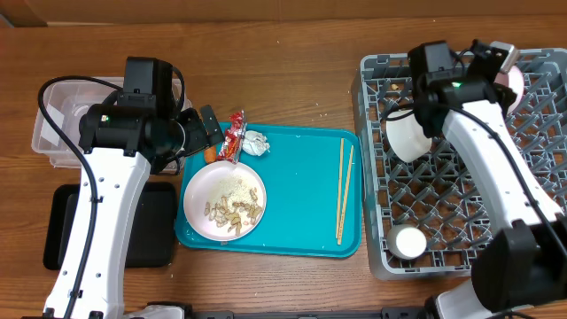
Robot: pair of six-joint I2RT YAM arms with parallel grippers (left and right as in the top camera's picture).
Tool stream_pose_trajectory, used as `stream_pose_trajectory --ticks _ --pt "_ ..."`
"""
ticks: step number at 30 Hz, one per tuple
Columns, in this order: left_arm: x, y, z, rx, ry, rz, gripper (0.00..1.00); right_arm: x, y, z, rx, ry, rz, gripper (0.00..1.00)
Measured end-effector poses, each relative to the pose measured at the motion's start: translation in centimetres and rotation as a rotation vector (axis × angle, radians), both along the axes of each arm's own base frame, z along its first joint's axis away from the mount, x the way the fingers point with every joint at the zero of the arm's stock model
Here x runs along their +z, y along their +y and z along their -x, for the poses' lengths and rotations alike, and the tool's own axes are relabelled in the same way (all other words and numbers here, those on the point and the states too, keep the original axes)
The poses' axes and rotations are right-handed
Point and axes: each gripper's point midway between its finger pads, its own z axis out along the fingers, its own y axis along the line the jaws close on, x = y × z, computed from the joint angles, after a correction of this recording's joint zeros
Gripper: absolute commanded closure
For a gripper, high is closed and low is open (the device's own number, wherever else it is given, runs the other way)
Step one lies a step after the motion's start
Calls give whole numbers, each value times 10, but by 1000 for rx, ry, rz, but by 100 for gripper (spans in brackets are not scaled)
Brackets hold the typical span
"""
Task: Sort waste into correct bins and load items into the dishwasher
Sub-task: 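Lift the second bowl and set it in the dish rack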
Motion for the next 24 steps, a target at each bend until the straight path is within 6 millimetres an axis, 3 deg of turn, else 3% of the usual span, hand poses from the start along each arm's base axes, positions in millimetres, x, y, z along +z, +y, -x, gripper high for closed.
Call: stream_pose_trajectory --ticks 6,11,24 --pt "0 0 0 0 0 0 0 -33 2 -5 2 106 16 96" --pt "0 0 0 0 0 0 0 -57 1 2 2 190 27 96" --pt "0 0 0 0 0 0 0 -58 15 30 10 294 76 93"
